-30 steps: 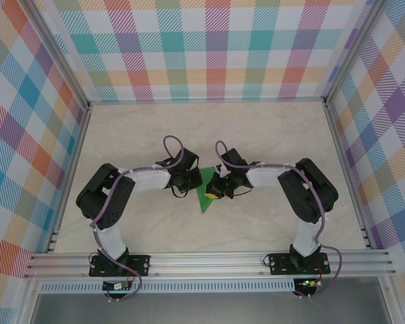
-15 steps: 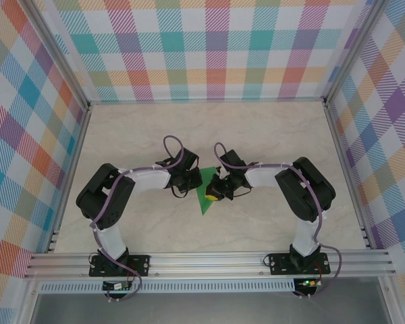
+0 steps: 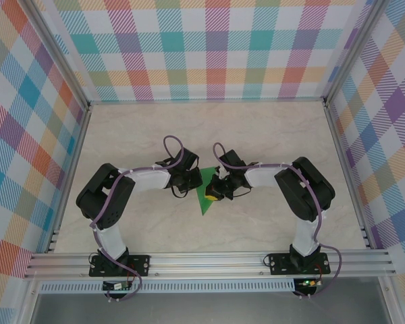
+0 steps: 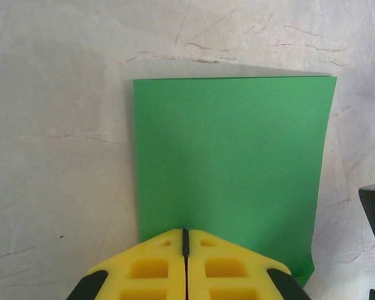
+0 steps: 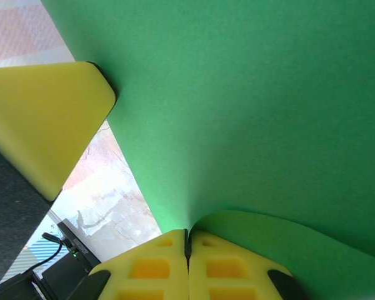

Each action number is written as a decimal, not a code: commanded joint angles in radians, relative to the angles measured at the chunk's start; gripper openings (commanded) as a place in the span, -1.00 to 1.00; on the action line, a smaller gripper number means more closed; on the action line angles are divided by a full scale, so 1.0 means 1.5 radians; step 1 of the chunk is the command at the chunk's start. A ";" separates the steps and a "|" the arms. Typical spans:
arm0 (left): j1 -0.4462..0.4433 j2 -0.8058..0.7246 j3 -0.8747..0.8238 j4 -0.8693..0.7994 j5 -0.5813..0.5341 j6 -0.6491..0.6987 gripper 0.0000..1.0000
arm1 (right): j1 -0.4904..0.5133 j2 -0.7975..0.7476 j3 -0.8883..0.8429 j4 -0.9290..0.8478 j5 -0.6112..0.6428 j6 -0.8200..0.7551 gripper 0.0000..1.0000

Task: Fold a paper plane with a square sheet of paper (pick it up from the middle)
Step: Third fold the triangle at the center of the table.

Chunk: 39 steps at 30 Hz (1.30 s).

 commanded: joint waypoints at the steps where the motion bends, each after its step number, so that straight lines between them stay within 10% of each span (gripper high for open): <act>1: -0.002 0.013 -0.008 -0.009 0.013 0.011 -0.89 | 0.007 0.003 0.013 0.025 -0.021 -0.024 -0.89; 39: -0.003 0.011 -0.012 -0.012 0.010 0.008 -0.90 | 0.008 0.020 0.008 0.001 0.036 -0.014 -0.91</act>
